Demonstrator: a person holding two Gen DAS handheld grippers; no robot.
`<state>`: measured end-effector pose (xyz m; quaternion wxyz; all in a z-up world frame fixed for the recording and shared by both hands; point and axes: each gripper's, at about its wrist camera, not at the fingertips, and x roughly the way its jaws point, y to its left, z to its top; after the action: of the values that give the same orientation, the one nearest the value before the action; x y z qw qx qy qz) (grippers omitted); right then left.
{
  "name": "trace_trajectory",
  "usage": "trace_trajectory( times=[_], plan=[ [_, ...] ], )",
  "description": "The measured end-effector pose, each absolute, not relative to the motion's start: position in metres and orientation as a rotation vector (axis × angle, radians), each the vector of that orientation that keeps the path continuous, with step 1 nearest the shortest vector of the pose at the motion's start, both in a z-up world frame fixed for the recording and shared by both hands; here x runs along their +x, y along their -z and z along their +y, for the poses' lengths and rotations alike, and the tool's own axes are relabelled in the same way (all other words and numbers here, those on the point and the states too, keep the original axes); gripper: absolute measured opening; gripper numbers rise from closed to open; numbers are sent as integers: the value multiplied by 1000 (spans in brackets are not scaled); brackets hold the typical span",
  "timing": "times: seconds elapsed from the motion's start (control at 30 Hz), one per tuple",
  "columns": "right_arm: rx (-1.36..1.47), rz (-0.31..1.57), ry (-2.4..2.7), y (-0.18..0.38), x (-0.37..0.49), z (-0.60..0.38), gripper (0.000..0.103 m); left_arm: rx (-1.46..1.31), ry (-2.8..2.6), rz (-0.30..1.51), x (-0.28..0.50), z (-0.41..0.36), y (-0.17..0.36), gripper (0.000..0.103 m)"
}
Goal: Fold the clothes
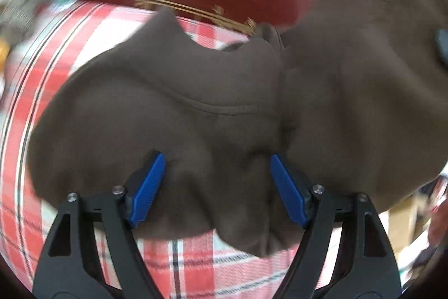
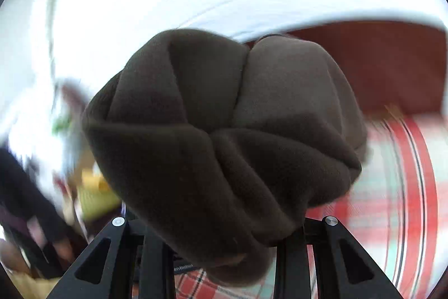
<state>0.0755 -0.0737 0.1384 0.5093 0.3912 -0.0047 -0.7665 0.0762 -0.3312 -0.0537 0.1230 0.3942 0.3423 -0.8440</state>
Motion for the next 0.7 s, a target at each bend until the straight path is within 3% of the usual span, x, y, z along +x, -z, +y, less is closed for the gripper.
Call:
trace_trajectory(
  times=[0.17, 0.3, 0.47, 0.7],
  plan=[
    [844, 345, 1652, -111, 139, -155, 30, 977, 2318, 1160, 161, -368, 48, 78],
    [763, 593, 1491, -88, 185, -212, 31, 872, 2165, 1117, 215, -394, 38, 78],
    [716, 762, 1393, -48, 216, -229, 38, 805, 2138, 1031, 231, -404, 12, 78],
    [699, 803, 1350, -27, 196, -211, 56, 637, 2349, 860, 205, -384, -50, 79]
  ],
)
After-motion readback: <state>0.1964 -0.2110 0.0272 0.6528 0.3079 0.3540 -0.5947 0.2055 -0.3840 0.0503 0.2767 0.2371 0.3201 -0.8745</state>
